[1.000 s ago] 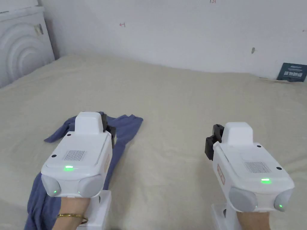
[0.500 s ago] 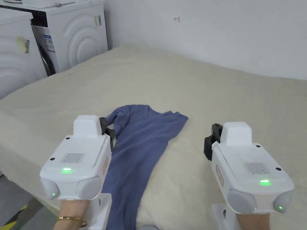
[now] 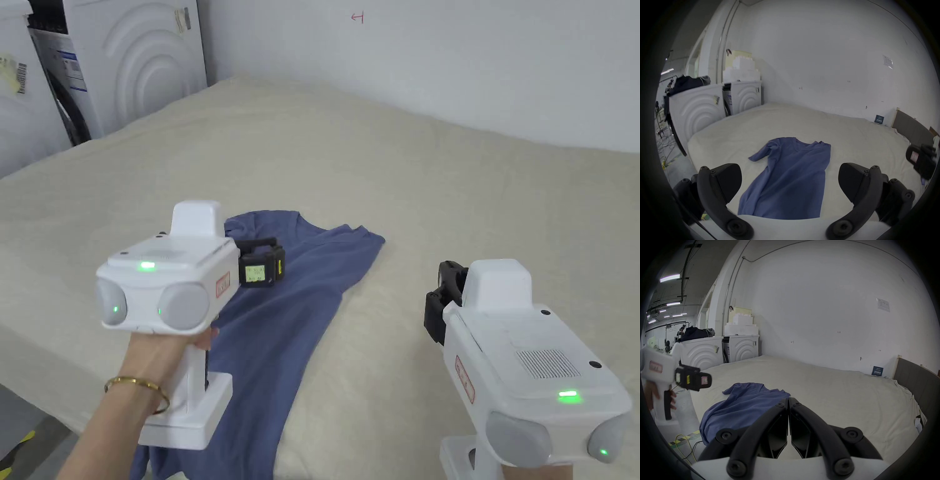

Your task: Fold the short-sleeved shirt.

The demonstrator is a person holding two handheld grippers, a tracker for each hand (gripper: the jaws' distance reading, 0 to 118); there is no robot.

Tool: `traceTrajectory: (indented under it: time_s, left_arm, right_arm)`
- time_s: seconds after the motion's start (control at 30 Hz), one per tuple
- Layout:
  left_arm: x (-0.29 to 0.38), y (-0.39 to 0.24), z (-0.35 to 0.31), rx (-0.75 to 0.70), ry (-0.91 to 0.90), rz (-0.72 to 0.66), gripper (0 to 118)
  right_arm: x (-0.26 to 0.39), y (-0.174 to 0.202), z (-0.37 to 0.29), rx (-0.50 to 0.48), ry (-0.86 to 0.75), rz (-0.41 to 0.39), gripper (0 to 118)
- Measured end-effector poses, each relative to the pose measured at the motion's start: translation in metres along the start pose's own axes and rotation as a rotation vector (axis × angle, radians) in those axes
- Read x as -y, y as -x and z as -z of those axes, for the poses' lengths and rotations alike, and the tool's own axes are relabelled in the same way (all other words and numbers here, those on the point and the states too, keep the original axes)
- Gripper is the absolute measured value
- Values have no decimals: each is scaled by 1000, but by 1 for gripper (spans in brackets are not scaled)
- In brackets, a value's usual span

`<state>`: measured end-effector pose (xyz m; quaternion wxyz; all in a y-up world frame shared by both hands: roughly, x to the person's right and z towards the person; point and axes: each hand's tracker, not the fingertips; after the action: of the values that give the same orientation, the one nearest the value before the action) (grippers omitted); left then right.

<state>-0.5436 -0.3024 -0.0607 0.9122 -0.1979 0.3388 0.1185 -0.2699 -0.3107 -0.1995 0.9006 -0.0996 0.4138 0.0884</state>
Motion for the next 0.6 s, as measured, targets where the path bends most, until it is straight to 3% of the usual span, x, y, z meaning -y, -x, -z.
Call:
traceTrajectory:
  time_s: [0.2, 0.43, 0.6]
  left_arm:
    - [-38, -24, 80, 55, 180, 84, 118]
    - [-63, -46, 195, 146, 432, 4, 118]
    - [-53, -62, 268, 98, 572, 120, 118]
  right_arm:
    - [4, -10, 21, 23, 23, 8, 0]
    - [11, -32, 51, 32, 52, 70, 0]
    - [17, -49, 68, 41, 77, 80, 0]
